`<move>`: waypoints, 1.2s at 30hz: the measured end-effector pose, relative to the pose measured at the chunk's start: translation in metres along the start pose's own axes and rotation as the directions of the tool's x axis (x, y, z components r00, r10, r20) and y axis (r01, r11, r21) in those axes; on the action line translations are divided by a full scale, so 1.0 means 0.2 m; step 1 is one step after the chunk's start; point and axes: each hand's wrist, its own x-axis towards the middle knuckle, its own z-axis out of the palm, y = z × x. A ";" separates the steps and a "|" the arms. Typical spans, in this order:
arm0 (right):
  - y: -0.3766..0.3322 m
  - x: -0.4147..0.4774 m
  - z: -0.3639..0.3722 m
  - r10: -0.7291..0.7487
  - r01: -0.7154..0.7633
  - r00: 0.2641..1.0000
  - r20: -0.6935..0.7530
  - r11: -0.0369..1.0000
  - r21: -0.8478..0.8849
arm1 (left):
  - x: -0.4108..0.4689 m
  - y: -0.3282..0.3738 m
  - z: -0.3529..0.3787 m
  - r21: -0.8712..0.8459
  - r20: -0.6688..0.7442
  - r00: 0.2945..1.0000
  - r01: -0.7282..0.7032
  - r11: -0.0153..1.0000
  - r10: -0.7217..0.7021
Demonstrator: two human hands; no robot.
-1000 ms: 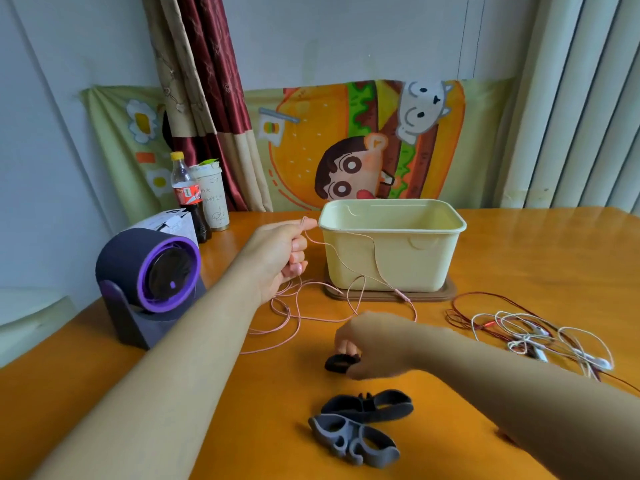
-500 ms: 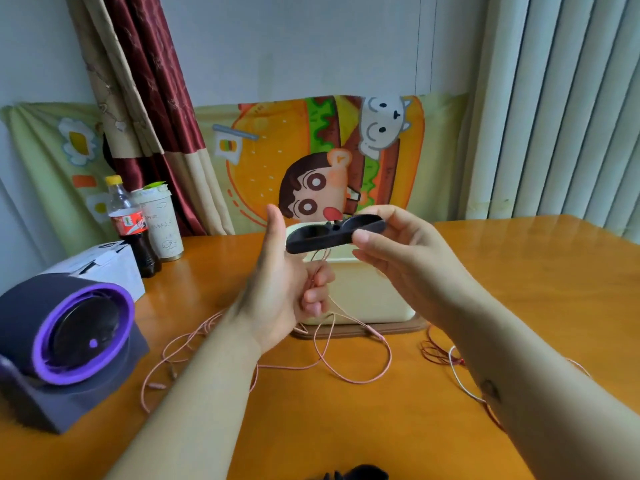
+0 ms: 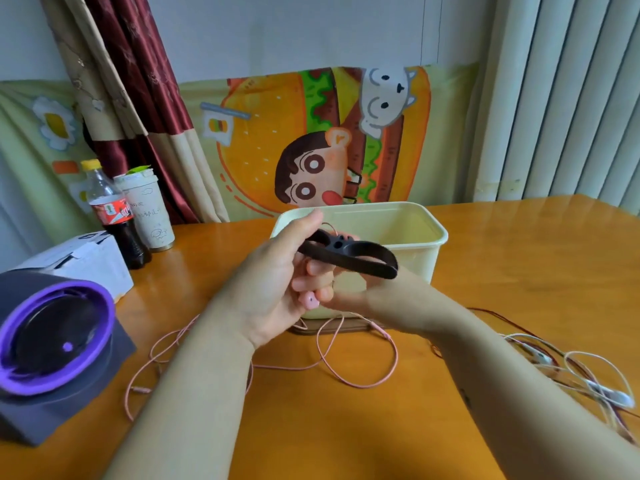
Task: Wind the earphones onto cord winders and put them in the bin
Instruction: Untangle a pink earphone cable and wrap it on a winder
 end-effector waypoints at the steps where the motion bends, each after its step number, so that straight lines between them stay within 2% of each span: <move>1: -0.01 -0.01 -0.01 0.017 -0.017 1.000 0.004 0.999 0.046 | -0.01 0.00 0.00 0.017 0.026 1.000 0.009 1.000 -0.009; 3: -0.02 -0.01 -0.04 0.057 -0.060 0.998 0.031 0.994 0.088 | -0.01 0.00 -0.02 0.058 0.038 0.999 0.021 0.998 -0.023; 8: 0.00 -0.02 -0.13 0.150 -0.153 0.987 0.065 0.987 0.056 | -0.02 0.00 -0.08 0.125 0.033 0.999 -0.006 0.992 0.002; 10: -0.01 -0.03 -0.16 0.158 -0.164 0.985 0.074 0.983 0.077 | -0.01 -0.02 -0.12 0.197 0.074 0.997 -0.020 0.980 0.005; 13: -0.03 -0.06 -0.20 0.166 -0.166 0.986 0.026 0.986 0.010 | 0.02 -0.08 -0.16 0.286 0.186 0.982 -0.020 0.958 -0.035; 15: -0.03 -0.07 -0.20 0.165 -0.166 0.986 -0.016 0.985 -0.052 | 0.03 -0.10 -0.18 0.301 0.195 0.980 -0.009 0.953 -0.052; 19: -0.04 -0.08 -0.24 0.169 -0.178 0.980 -0.103 0.980 -0.085 | 0.04 -0.09 -0.21 0.294 0.122 0.991 0.011 0.956 -0.049; 24: -0.07 -0.09 -0.27 0.129 -0.166 0.979 -0.156 0.953 -0.254 | 0.01 -0.03 -0.23 0.262 0.002 1.000 0.016 0.965 -0.017; 28: -0.08 -0.09 -0.27 0.100 -0.176 0.973 -0.206 0.903 -0.391 | 0.00 -0.02 -0.23 0.389 -0.108 0.994 0.053 0.920 -0.011; 33: -0.07 -0.09 -0.26 0.094 -0.188 0.967 -0.237 0.892 -0.412 | 0.02 -0.02 -0.29 0.560 -0.300 0.945 0.065 0.826 0.129; 36: -0.05 -0.08 -0.25 0.084 -0.189 0.962 -0.262 0.894 -0.406 | 0.02 -0.01 -0.34 0.483 -0.335 0.931 0.040 0.875 0.143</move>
